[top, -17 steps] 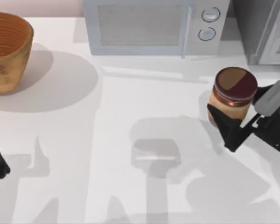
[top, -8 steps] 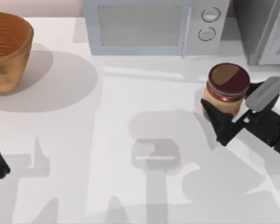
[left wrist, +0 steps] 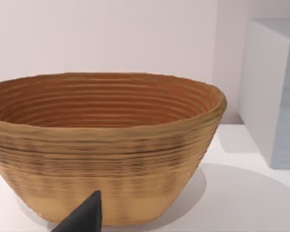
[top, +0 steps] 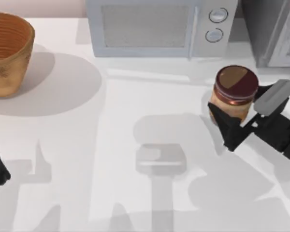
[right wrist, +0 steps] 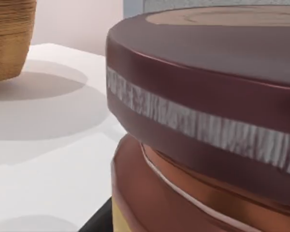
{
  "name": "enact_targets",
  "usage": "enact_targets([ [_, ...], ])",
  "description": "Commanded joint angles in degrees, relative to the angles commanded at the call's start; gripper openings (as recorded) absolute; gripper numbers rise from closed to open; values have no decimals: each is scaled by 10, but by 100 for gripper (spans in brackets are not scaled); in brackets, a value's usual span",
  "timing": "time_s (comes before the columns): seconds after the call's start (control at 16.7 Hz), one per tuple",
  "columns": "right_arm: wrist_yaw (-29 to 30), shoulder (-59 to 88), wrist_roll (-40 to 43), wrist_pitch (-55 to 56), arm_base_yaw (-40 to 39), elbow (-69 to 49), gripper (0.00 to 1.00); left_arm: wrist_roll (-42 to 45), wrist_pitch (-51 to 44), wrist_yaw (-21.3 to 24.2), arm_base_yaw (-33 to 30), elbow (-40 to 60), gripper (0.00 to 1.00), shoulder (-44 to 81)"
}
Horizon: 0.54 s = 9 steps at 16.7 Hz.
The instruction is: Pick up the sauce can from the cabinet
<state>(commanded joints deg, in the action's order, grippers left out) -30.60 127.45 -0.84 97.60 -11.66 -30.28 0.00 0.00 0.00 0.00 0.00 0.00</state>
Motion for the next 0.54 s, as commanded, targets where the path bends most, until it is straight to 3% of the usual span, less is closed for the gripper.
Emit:
enact_targets([
  [0.18, 0, 0, 0, 0, 0, 0, 98, 0, 0, 0, 0, 0, 100, 0],
  [0.54, 0, 0, 0, 0, 0, 0, 100, 0, 0, 0, 0, 0, 100, 0],
])
